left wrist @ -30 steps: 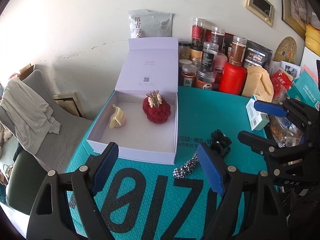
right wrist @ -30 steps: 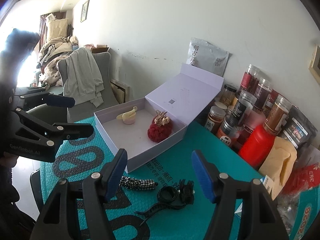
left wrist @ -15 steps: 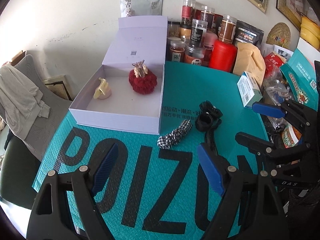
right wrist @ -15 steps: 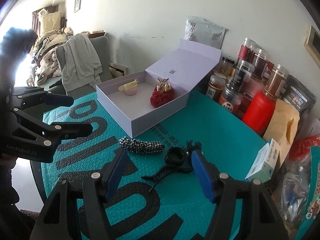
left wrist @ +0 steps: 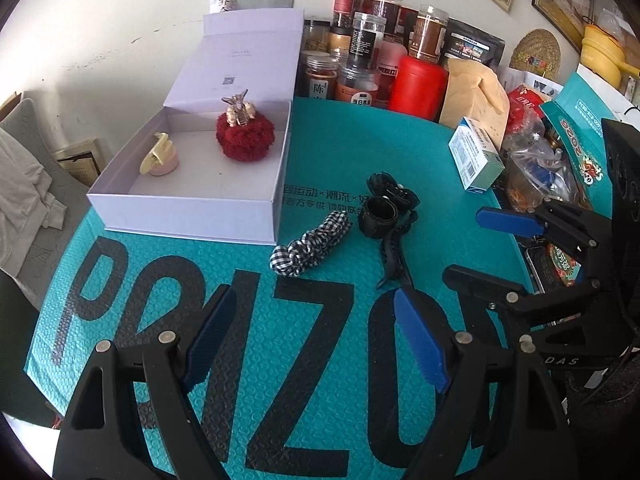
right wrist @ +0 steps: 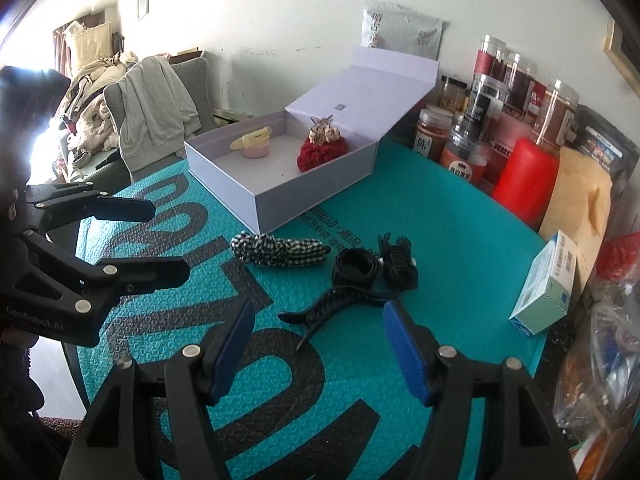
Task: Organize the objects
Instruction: 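Withdraw both tools from the box toward the checked scrunchie and black claw clip, then grasp the checked scrunchie with the left tool while the right tool grasps the black claw clip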
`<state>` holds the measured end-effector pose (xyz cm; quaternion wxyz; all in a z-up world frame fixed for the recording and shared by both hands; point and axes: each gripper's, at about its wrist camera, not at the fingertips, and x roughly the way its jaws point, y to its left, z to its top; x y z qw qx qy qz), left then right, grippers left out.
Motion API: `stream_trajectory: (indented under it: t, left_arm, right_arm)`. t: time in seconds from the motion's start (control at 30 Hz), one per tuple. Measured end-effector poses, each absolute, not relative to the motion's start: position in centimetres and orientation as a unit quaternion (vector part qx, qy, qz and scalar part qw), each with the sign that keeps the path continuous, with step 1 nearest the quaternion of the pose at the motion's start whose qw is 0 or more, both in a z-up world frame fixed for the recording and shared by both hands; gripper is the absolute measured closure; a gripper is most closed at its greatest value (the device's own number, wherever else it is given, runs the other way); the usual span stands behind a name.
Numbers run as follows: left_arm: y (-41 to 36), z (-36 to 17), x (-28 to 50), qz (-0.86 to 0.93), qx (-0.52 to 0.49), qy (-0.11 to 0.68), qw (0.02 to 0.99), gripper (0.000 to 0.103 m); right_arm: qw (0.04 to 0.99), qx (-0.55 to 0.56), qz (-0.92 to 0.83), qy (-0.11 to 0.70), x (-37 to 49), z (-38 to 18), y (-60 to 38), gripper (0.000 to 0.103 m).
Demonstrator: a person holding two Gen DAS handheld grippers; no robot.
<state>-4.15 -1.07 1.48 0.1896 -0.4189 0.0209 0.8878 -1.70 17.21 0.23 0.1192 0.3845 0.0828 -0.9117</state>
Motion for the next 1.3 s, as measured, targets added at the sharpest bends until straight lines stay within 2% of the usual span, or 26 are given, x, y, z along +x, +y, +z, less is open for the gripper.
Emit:
stream_trajectory:
  t: [0.57, 0.8, 0.9, 1.1, 1.13, 1.2, 1.23, 1.3]
  left_arm:
    - [1.2, -3.3, -11.3, 0.865, -0.454, 0.018, 0.211, 0.023]
    - [2.0, -4.7, -13.1, 0.859, -0.463, 0.043, 0.213, 0.024]
    - [2.4, -5.3, -13.5, 0.855, -0.469, 0.045, 0.219, 0.03]
    - [3.1, -6.5, -13.8, 0.847, -0.485, 0.062, 0.209, 0.057]
    - [3.2, -6.7, -13.8, 0.846, -0.488, 0.063, 0.204, 0.066]
    - [3.3, -6.7, -13.7, 0.851, -0.485, 0.071, 0.189, 0.071]
    - [3.3, -6.6, -13.5, 0.852, -0.483, 0.071, 0.189, 0.074]
    - [3.3, -6.6, -13.2, 0.851, -0.484, 0.061, 0.196, 0.078]
  right_arm:
    - [0.129, 0.432, -0.892, 0.029, -6.5, -3.7, 18.7, 0.033]
    - [0.12, 0.443, -0.887, 0.049, -7.6, -5.3, 17.5, 0.033]
    - [0.117, 0.447, -0.886, 0.039, -8.0, -5.7, 17.6, 0.033]
    - [0.094, 0.45, -0.887, 0.04, -8.2, -6.3, 18.1, 0.033]
    - [0.093, 0.453, -0.886, 0.041, -8.2, -6.4, 18.2, 0.033]
    - [0.089, 0.458, -0.883, 0.046, -8.1, -6.7, 18.4, 0.042]
    - [0.088, 0.461, -0.882, 0.049, -8.1, -6.8, 18.5, 0.051]
    - [0.089, 0.458, -0.883, 0.055, -7.8, -6.7, 18.6, 0.061]
